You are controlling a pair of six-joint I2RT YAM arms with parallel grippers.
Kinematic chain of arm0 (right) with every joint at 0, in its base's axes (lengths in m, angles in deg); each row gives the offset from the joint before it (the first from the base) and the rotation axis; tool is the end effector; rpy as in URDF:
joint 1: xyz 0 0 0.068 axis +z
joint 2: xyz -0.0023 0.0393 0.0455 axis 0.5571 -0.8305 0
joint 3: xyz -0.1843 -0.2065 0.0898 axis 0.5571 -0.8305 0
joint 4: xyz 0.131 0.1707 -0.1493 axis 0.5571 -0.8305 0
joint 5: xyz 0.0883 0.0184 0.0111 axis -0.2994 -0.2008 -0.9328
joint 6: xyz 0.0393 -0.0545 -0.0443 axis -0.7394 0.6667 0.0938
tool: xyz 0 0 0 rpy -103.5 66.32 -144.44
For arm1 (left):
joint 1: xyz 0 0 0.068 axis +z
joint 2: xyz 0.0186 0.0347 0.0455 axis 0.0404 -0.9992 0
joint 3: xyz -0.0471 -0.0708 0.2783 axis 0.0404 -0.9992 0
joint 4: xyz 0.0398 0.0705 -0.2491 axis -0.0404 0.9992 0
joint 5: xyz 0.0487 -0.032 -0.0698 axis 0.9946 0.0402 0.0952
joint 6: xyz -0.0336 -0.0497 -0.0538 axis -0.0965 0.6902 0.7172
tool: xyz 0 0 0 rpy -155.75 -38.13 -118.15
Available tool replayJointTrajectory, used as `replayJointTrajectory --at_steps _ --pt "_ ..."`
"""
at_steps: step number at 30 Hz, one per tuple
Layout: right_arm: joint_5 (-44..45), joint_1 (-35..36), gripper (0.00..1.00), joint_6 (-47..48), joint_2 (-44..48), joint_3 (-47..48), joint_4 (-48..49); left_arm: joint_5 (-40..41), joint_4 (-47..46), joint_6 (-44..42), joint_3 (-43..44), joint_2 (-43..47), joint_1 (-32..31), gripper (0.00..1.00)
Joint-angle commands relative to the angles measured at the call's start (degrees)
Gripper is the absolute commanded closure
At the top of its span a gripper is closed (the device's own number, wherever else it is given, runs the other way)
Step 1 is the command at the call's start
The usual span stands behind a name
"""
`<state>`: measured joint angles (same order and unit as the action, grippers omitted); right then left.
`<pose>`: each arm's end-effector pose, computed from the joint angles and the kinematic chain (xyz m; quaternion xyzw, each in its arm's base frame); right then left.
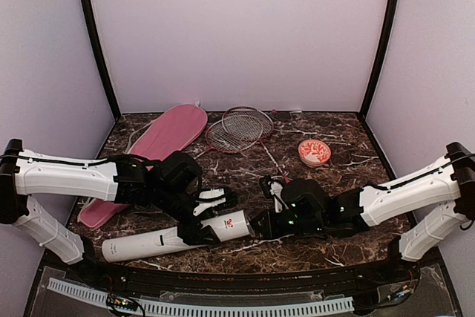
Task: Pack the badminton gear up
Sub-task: Close the tube cap on the shuttle tube.
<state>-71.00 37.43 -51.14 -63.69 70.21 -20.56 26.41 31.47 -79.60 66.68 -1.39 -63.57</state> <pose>0.1067 0.3000 0.1859 -0.1597 0.8728 0.3829 0.2571 0.1306 -0.2817 0.2188 0.5798 0.7300 -0.2742 0.2361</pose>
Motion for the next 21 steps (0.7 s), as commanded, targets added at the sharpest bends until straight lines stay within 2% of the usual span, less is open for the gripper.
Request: replayJointTrajectory --at_steps 1,21 --pt "-1.11 1.24 1.00 -1.54 -0.83 1.50 8.09 -1.65 -7.48 1.61 1.17 1.08 -0.09 0.30" --pt "1.62 1.40 1.00 -2.93 -2.29 2.44 10.01 -2.89 -9.08 3.27 0.44 0.61 -0.09 0.30"
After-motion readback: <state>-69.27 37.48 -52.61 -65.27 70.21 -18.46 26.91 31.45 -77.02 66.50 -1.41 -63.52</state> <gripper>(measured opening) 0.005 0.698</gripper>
